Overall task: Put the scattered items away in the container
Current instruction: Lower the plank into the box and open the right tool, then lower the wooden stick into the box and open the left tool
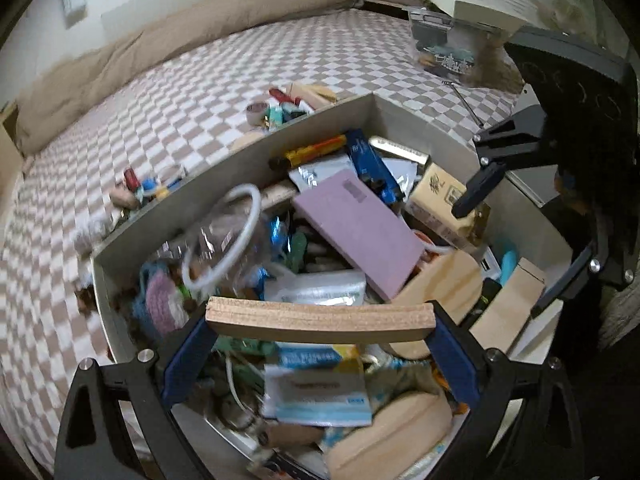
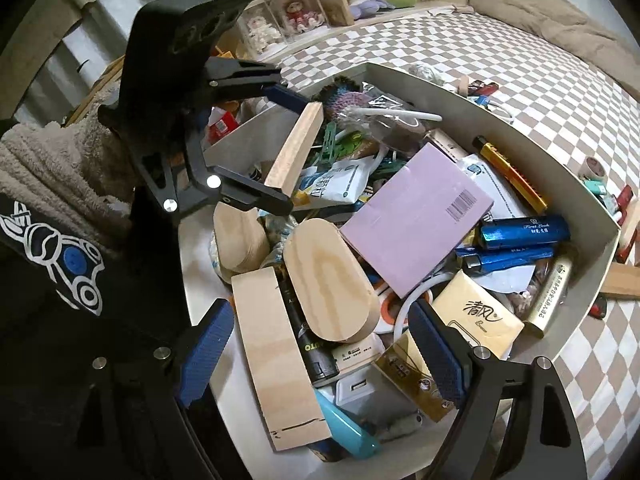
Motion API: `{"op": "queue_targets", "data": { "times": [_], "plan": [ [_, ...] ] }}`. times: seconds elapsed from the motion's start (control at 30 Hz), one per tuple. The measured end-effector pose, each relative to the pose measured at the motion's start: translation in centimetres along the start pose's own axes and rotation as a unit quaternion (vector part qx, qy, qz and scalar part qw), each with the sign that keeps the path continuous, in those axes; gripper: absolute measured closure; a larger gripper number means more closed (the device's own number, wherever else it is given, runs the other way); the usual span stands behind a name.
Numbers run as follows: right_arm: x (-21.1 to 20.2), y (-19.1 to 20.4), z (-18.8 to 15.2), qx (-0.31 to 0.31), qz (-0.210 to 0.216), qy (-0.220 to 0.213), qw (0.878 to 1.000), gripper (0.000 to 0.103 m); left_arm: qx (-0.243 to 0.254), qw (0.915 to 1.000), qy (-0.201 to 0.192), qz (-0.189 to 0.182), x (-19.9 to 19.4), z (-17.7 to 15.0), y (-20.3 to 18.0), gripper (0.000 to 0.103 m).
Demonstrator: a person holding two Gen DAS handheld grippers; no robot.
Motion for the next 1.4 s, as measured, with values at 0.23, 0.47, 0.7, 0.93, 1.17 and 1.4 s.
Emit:
{"op": "queue_targets", "data": {
  "times": [0.23,0.47,0.7,0.93,1.17,1.4],
  "plan": [
    [0.0,-0.3,-0.3,0.004,0.002,-0.004,1.000,0.014,-0.003,0.9998,0.015,-0.013,-0.1,-0.7,0.4,0.000],
    [0.3,-0.8,0.1,0.014,0.001,-0.011,1.000,0.014,-0.019,0.9997,0.008,0.012,-0.3,-0.6,1.6,0.000],
    [0.1,-0.7,0.1,0.014,-0.003,-0.013,1.000,0.014,-0.040,0.9979,-0.002,0.050,0.7,1.0,2.8,0.000],
    [0.0,-0.5,0.0,0.017,-0.009,-0.013,1.000,0.014,0.034,0.9954,0.038,0.081,2.4,0.1,1.5,0.000],
    [-0.1,-0.7,-0.2,0.018,-0.012,-0.010,1.000,0.014,0.049,0.9884,0.076,0.122,0.9,-3.8,4.6,0.000],
    [0.2,-0.9,0.1,0.021,-0.013,-0.009,1.000,0.014,0.045,0.9879,0.045,0.142,-1.4,-3.3,5.8,0.000]
  ]
}}
Point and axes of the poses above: each gripper's, at about its wrist camera, not at the fingertips, and x roughly the way its jaws point, y to its left, z to its top, the point moved 9 cm from there along x, roughly the way its jaws point, and after that the axes turned 5 degrees about z, right-handed, at the moved point
